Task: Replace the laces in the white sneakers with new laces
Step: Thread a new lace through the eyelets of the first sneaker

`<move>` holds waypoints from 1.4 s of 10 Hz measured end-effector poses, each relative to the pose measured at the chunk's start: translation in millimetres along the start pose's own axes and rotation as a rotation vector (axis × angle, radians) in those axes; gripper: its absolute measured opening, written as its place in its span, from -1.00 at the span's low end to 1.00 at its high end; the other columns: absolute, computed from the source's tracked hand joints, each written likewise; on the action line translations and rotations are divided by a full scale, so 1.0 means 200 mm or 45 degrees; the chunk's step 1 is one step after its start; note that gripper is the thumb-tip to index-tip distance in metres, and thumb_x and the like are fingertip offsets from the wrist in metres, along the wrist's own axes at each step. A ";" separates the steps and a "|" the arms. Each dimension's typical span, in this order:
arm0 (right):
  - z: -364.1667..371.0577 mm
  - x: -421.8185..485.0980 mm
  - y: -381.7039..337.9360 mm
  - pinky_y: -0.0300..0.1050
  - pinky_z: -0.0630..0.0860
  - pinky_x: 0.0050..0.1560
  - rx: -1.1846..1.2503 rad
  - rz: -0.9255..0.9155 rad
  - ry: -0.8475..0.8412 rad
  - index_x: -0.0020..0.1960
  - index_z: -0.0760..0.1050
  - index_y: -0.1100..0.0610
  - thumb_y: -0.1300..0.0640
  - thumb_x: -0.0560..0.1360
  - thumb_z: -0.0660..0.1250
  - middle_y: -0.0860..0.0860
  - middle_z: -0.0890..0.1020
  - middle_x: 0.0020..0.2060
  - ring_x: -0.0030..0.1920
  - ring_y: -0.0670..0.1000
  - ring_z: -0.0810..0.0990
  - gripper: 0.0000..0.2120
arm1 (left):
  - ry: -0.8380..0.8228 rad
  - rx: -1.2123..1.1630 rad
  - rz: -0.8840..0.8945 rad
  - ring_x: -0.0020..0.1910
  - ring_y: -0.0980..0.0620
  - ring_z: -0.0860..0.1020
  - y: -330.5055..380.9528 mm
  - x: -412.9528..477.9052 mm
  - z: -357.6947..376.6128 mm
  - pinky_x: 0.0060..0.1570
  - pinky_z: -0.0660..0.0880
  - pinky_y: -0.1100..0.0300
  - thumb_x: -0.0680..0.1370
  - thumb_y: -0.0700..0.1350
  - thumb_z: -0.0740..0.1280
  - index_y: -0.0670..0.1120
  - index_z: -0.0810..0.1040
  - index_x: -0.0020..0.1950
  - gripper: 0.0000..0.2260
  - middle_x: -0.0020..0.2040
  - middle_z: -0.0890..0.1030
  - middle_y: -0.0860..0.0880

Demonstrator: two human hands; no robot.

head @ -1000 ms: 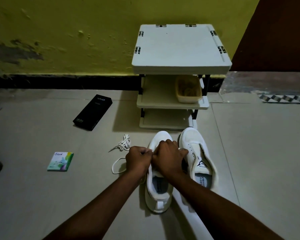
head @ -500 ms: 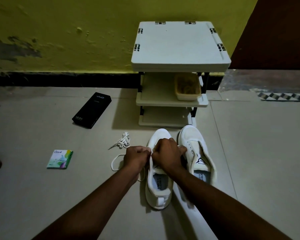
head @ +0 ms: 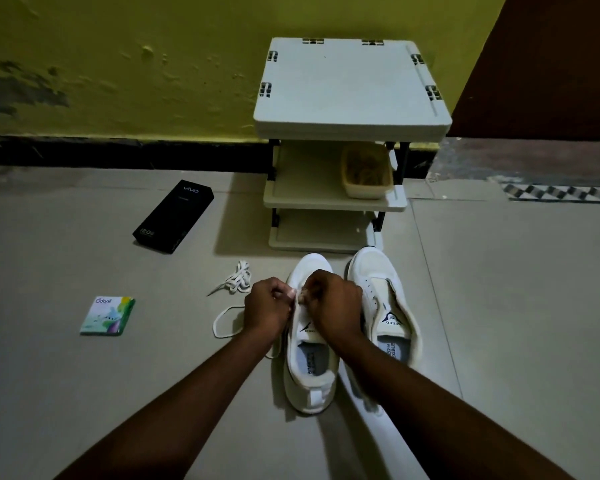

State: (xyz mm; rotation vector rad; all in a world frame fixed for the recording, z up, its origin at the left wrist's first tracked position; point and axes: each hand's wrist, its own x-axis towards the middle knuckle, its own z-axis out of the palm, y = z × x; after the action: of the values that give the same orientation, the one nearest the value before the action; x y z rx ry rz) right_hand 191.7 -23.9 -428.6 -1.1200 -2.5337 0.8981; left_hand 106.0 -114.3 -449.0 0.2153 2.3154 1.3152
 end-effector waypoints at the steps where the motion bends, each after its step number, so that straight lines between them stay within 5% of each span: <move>1: -0.02 -0.07 -0.03 0.05 0.54 -0.05 0.044 0.005 0.000 -0.04 0.52 -0.03 0.07 0.36 0.39 -0.02 0.65 -0.12 -0.07 0.11 0.60 -0.82 | -0.035 0.205 0.018 -0.09 -0.16 0.64 0.02 0.01 0.01 -0.02 0.58 0.03 0.58 -0.13 0.39 -0.02 0.54 -0.24 -0.81 -0.16 0.68 -0.09; 2: -0.02 -0.21 -0.03 0.05 0.48 0.06 -0.127 -0.081 0.083 -0.01 0.52 0.07 0.05 0.35 0.34 0.06 0.49 0.02 0.03 0.13 0.49 -0.77 | -0.021 0.309 0.056 -0.07 -0.14 0.60 0.04 0.00 0.00 -0.04 0.55 0.03 0.58 -0.19 0.33 -0.02 0.44 -0.20 -0.82 -0.07 0.67 -0.11; 3: 0.00 -0.25 0.03 0.05 0.49 0.07 -0.113 -0.104 0.123 -0.07 0.60 0.13 0.09 0.36 0.28 0.09 0.46 0.00 0.02 0.15 0.49 -0.79 | -0.067 0.103 -0.045 -0.36 -0.06 0.54 0.07 0.00 -0.02 -0.41 0.51 0.15 0.55 -0.36 0.15 -0.09 0.39 -0.13 -0.82 -0.18 0.66 -0.16; 5: 0.03 -0.21 0.03 0.03 0.49 0.01 -0.253 -0.062 0.063 -0.16 0.62 0.09 0.18 0.32 0.36 0.09 0.46 -0.04 -0.01 0.16 0.48 -0.88 | -0.011 -0.535 -0.217 -0.35 -0.09 0.56 0.19 0.09 -0.07 -0.55 0.39 0.25 0.65 -0.34 0.03 -0.05 0.30 -0.09 -0.77 -0.28 0.61 -0.12; 6: 0.03 -0.20 0.03 0.01 0.44 -0.02 -0.274 -0.031 0.081 -0.14 0.61 0.09 0.19 0.35 0.40 0.07 0.45 0.00 0.02 0.17 0.47 -0.90 | -0.047 -0.460 0.080 -0.45 0.02 0.35 0.21 0.12 -0.15 -0.49 0.31 0.25 0.70 -0.28 0.05 -0.06 0.33 -0.08 -0.78 -0.32 0.40 -0.07; 7: 0.04 -0.21 0.02 0.00 0.30 0.02 -0.292 -0.017 0.083 -0.07 0.59 0.06 0.18 0.40 0.39 0.06 0.40 0.08 0.07 0.16 0.40 -0.89 | -0.319 0.627 0.919 -0.16 -0.04 0.47 0.15 0.15 -0.28 -0.25 0.33 0.11 0.64 -0.24 0.21 -0.11 0.48 -0.06 -0.88 -0.15 0.48 -0.04; 8: 0.03 -0.22 0.01 0.01 0.28 0.06 -0.298 0.010 0.064 -0.05 0.57 0.04 0.16 0.40 0.38 0.05 0.33 0.13 0.08 0.15 0.33 -0.87 | -0.488 1.228 1.050 0.05 0.00 0.40 0.10 0.17 -0.35 -0.07 0.41 0.07 0.59 -0.01 0.39 -0.06 0.65 -0.09 -0.85 -0.03 0.44 0.01; 9: 0.02 -0.21 0.01 0.01 0.30 0.07 -0.320 0.015 0.020 -0.01 0.56 0.05 0.16 0.41 0.36 0.07 0.34 0.13 0.10 0.17 0.35 -0.84 | -0.315 0.474 0.761 0.03 -0.01 0.55 0.16 0.09 -0.32 0.03 0.53 0.00 0.63 -0.10 0.35 -0.10 0.64 -0.22 -0.76 -0.06 0.64 0.06; 10: 0.02 -0.21 0.01 0.00 0.32 0.05 -0.299 -0.001 0.038 0.01 0.55 0.09 0.18 0.41 0.37 0.09 0.37 0.12 0.10 0.19 0.38 -0.83 | -0.250 -0.879 -0.019 -0.36 0.02 0.55 0.30 0.02 -0.30 -0.37 0.50 0.17 0.73 -0.08 0.16 -0.18 0.45 -0.17 -0.68 -0.31 0.56 -0.05; 11: 0.02 -0.21 0.01 0.01 0.34 0.06 -0.302 -0.010 0.037 0.02 0.56 0.10 0.18 0.42 0.36 0.10 0.39 0.12 0.11 0.19 0.39 -0.82 | -0.078 -0.107 0.442 -0.43 -0.03 0.47 0.29 0.00 -0.34 -0.40 0.34 0.15 0.73 -0.02 0.15 -0.06 0.41 -0.13 -0.74 -0.32 0.48 -0.07; 12: 0.01 -0.21 0.00 0.01 0.34 0.08 -0.311 0.003 -0.001 0.04 0.55 0.09 0.17 0.44 0.32 0.09 0.38 0.13 0.11 0.19 0.38 -0.82 | -0.181 1.528 0.922 0.11 -0.04 0.58 0.19 0.03 -0.39 -0.11 0.45 0.08 0.63 0.17 0.27 0.16 0.53 0.29 -0.73 0.01 0.66 0.09; 13: 0.00 -0.21 0.00 0.00 0.33 0.08 -0.308 0.012 -0.009 0.04 0.54 0.10 0.17 0.44 0.31 0.09 0.37 0.14 0.12 0.19 0.38 -0.82 | -0.363 1.008 0.769 0.13 -0.03 0.50 0.19 0.03 -0.38 0.06 0.35 0.04 0.60 0.14 0.34 0.14 0.69 -0.07 -0.84 -0.11 0.57 0.12; 14: 0.01 -0.21 0.01 -0.01 0.33 0.10 -0.309 0.010 -0.017 0.08 0.53 0.09 0.16 0.45 0.32 0.09 0.37 0.16 0.15 0.19 0.37 -0.79 | -0.194 -0.089 0.539 -0.02 -0.01 0.57 0.27 -0.01 -0.38 0.05 0.43 0.02 0.67 -0.03 0.26 0.04 0.58 -0.32 -0.64 -0.09 0.61 0.01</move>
State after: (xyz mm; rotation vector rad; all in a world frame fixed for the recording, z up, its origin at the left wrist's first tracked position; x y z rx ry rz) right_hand 220.6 -53.8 -429.2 -1.1934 -2.7065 0.6123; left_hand 67.1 -145.4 -369.2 0.7897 2.1624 1.5114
